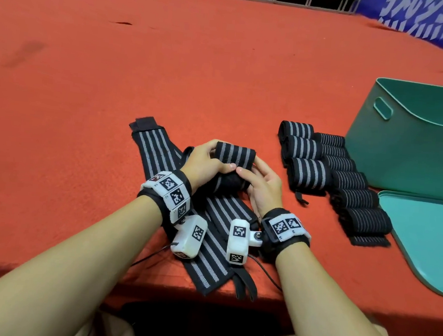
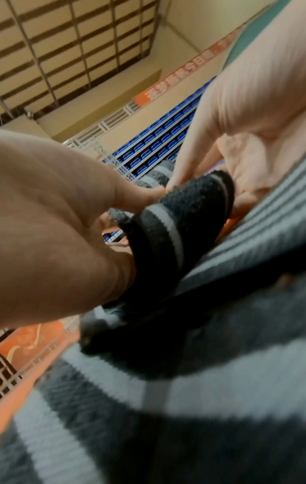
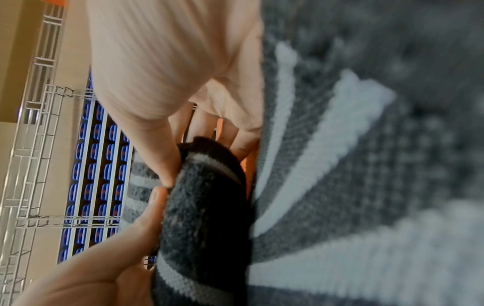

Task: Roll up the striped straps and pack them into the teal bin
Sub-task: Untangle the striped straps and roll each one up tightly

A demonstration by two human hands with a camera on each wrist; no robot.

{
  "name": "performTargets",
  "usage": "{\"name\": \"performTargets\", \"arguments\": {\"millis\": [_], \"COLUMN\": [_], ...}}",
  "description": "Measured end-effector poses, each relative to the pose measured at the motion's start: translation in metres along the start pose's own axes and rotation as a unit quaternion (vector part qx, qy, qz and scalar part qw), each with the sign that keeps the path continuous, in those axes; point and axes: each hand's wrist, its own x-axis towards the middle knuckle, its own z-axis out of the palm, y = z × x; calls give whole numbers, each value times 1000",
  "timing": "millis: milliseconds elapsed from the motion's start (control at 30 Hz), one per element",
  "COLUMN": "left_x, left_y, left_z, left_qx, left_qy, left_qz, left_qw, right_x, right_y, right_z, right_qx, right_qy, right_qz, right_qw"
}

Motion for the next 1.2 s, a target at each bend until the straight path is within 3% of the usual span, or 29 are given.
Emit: {"name": "performTargets", "arguments": {"millis": [67, 200, 267, 433, 533, 800, 967, 1067, 1200], "left_x": [2, 1, 1, 3, 9, 6, 3, 1, -3], "left_y": [1, 4, 6, 4, 6, 16, 9, 6, 1], "left_z": [-4, -8, -5, -4, -14, -23, -14, -9, 5], "left_qx": [2, -126, -131, -156, -191, -56, -80, -92, -111], "left_qy": [-15, -107, -113, -50, -33, -131, -84, -125, -72], "left_qz": [-31, -160, -155, -95, -49, -8, -54, -123, -110], "left_qw": [999, 973, 973, 982, 980, 990, 992, 980, 985], "right_x": [-2, -5, -4, 3, 5, 2, 7, 10, 7], "right_y": [-2, -3, -2, 5, 1, -4, 3, 6, 2], "right_z": [-1, 0, 1, 1, 1, 3, 2, 1, 3], "right_qx": [4, 10, 8, -9, -5, -40, -61, -55, -21], "right_qy": [1, 4, 11, 32, 23, -37, -26, -31, -54], "right_qz": [1, -4, -9, -23, 10, 27, 4, -11, 1], "right_qw": [1000, 1000, 1000, 999, 1000, 998, 998, 998, 998]}}
